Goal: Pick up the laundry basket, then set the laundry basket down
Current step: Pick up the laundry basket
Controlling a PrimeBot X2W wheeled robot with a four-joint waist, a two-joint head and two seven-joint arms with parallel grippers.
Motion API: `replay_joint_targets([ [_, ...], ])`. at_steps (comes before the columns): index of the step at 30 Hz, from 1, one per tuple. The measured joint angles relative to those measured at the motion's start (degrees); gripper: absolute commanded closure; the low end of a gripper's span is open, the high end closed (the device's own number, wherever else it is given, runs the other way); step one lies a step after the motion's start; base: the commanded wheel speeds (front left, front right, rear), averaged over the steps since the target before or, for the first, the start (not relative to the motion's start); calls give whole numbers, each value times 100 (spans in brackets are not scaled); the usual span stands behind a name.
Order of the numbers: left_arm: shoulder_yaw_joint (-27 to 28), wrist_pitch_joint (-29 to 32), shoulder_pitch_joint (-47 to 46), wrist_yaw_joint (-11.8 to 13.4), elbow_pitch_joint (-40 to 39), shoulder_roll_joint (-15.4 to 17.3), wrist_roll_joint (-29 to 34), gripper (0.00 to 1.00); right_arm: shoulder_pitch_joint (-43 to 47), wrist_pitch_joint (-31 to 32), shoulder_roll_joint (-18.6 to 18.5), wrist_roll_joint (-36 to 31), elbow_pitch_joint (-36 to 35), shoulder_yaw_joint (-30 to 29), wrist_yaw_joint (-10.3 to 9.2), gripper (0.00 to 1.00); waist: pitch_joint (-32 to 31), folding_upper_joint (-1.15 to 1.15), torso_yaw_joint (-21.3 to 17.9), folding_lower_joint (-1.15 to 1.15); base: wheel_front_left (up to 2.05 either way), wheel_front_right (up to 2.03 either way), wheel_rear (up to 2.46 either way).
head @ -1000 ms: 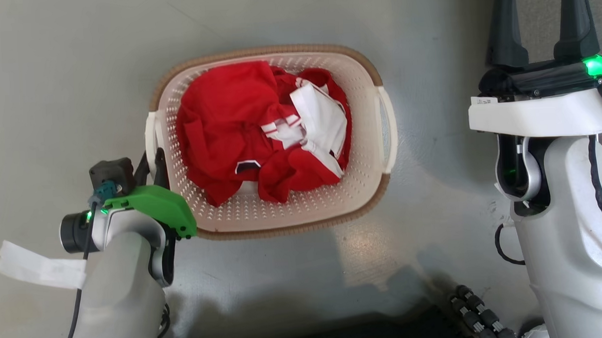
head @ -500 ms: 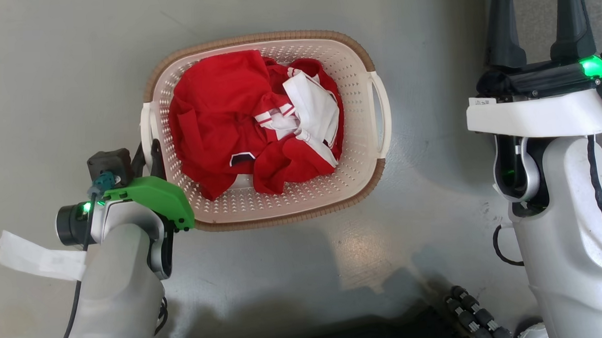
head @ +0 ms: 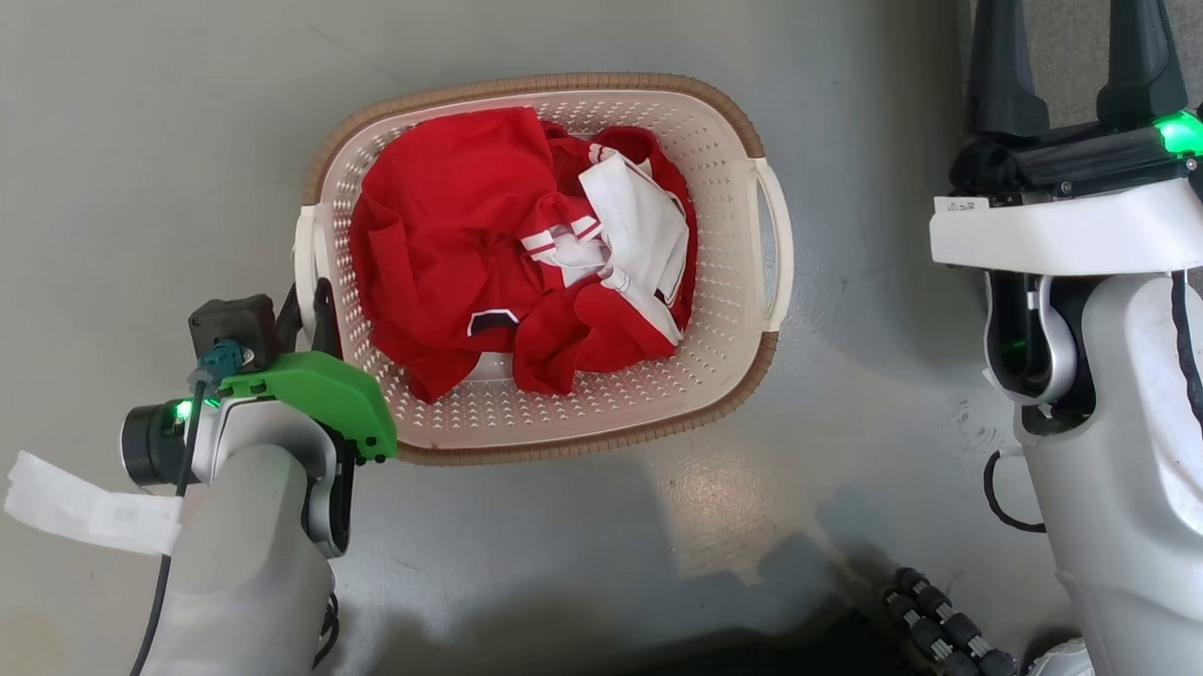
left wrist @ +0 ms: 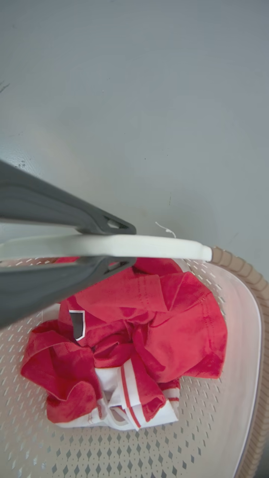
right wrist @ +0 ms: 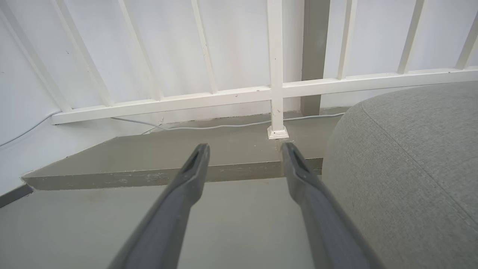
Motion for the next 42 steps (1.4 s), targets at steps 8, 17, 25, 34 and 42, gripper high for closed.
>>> replay_joint_targets([
  [8, 0, 0, -38, 8, 13, 0, -11, 43, 0, 0, 1, 12, 0, 1, -5, 0, -8, 0, 6, 0, 0, 0, 0],
  [17, 46, -1, -53, 15, -10, -3, -34, 0, 0, 0, 1, 24, 2, -10, -5, 0, -20, 0, 24, 0, 0, 0, 0],
  [25, 158, -2, -146, 83, -253, -4, -30, 0, -1, 0, 0, 23, 59, -71, -7, 0, -95, 0, 86, 0, 0, 0, 0],
  [34, 319, -2, -145, 85, -730, -7, 126, 0, 1, 0, 1, 21, 188, -103, -7, 0, -316, 0, 178, 0, 0, 0, 0],
  [42, 498, -2, -140, 85, -1513, -11, 287, 0, 50, 0, 1, -27, 444, -221, -7, 0, -605, 0, 270, 0, 0, 0, 0],
])
